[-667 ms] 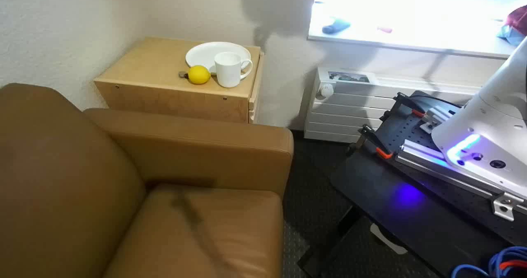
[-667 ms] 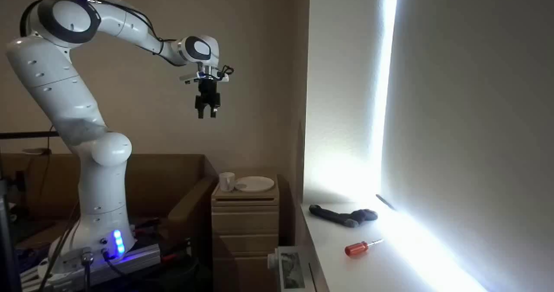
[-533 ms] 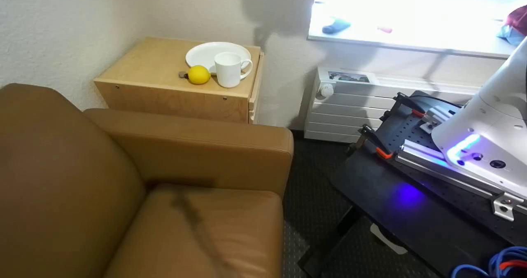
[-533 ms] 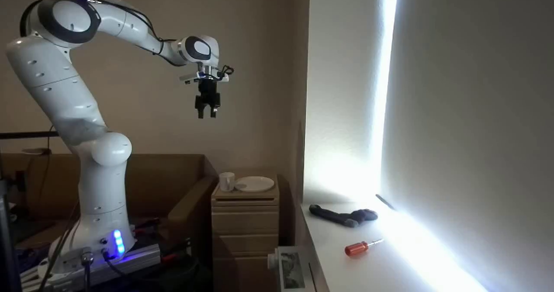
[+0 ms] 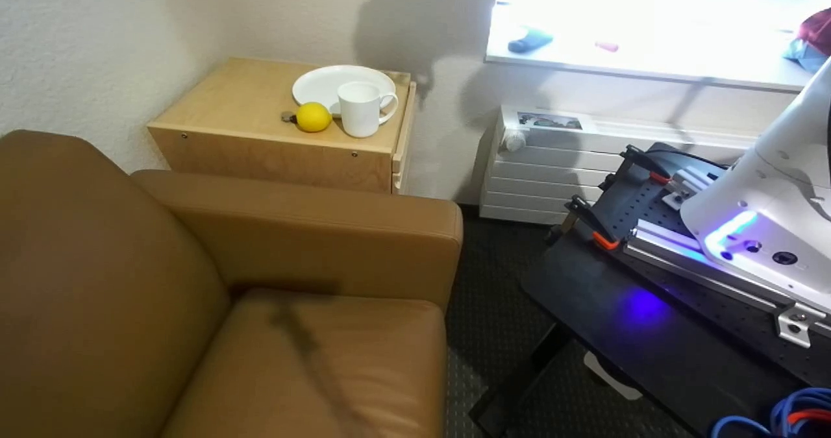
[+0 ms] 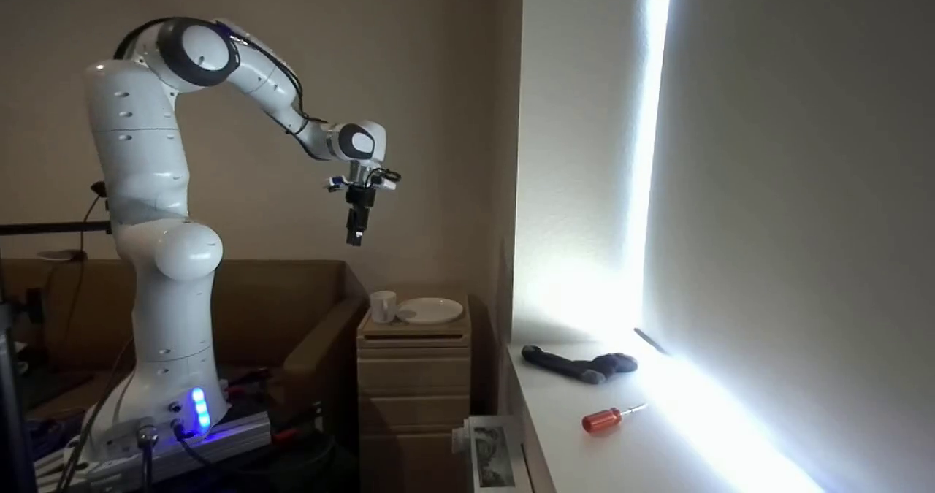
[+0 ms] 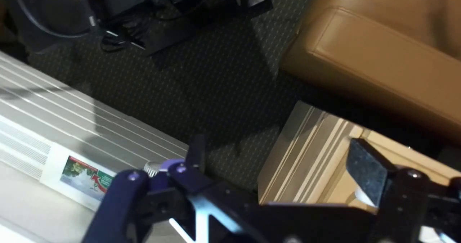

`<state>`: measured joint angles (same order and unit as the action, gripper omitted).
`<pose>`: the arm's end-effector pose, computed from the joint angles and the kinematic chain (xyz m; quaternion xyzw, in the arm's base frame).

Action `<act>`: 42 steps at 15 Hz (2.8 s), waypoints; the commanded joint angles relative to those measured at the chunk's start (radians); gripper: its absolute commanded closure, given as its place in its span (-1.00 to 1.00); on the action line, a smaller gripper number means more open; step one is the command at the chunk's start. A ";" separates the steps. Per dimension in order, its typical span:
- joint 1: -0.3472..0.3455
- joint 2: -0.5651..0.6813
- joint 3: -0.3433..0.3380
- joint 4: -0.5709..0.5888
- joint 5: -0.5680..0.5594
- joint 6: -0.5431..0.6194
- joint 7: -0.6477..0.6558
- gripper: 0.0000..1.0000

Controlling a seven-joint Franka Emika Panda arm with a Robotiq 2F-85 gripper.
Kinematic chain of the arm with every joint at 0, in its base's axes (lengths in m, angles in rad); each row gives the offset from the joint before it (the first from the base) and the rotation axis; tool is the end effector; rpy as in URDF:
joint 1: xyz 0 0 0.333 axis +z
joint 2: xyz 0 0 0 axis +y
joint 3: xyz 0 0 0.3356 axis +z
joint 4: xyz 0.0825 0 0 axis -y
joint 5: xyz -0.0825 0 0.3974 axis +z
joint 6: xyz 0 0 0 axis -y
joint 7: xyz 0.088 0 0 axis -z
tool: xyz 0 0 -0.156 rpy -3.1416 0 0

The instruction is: Open the top flat drawer

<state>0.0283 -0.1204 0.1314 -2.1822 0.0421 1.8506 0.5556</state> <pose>0.4773 0.0827 0.3900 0.9730 -0.2046 -0.1032 0.0261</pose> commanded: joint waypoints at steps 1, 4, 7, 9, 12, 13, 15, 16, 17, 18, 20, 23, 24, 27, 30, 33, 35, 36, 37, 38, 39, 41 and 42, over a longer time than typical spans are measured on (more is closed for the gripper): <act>-0.002 0.218 -0.024 0.037 0.024 0.193 0.164 -1.00; 0.027 0.397 -0.046 0.147 0.089 0.226 0.285 -1.00; 0.037 0.354 -0.065 0.078 0.050 0.245 0.238 -1.00; 0.040 0.339 -0.066 0.076 0.049 0.244 0.238 -1.00; 0.050 0.403 -0.079 0.097 0.042 0.354 0.315 -1.00; 0.045 0.451 -0.090 0.111 0.062 0.425 0.342 -1.00; 0.034 0.524 -0.110 0.127 0.104 0.556 0.367 -1.00; 0.029 0.559 -0.120 0.138 0.126 0.607 0.373 -1.00; 0.026 0.600 -0.134 0.158 0.141 0.649 0.372 -1.00; 0.018 0.640 -0.142 0.179 0.166 0.679 0.363 -1.00; -0.021 0.704 -0.121 0.242 0.250 0.613 0.315 -1.00; -0.004 0.700 -0.137 0.226 0.282 0.590 0.284 -1.00; -0.014 0.716 -0.129 0.246 0.298 0.572 0.270 -1.00; -0.019 0.723 -0.122 0.268 0.302 0.558 0.267 -1.00; 0.023 0.772 -0.133 0.255 0.272 0.750 0.234 -1.00; -0.036 0.855 -0.043 0.289 0.380 0.965 0.097 -1.00; -0.072 0.902 0.006 0.301 0.417 1.090 0.005 -1.00; -0.005 0.853 -0.063 0.274 0.394 1.007 0.090 -1.00; -0.015 0.877 -0.046 0.280 0.410 1.052 0.055 -1.00; -0.023 0.892 -0.037 0.287 0.415 1.069 0.040 -1.00; -0.029 0.898 -0.034 0.292 0.416 1.074 0.034 -1.00; -0.029 0.882 -0.071 0.292 0.371 0.992 0.010 -1.00; -0.030 0.887 -0.093 0.296 0.348 0.943 -0.006 -1.00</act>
<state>-0.0087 0.7762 0.0882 -1.8875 0.4222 2.9004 0.6001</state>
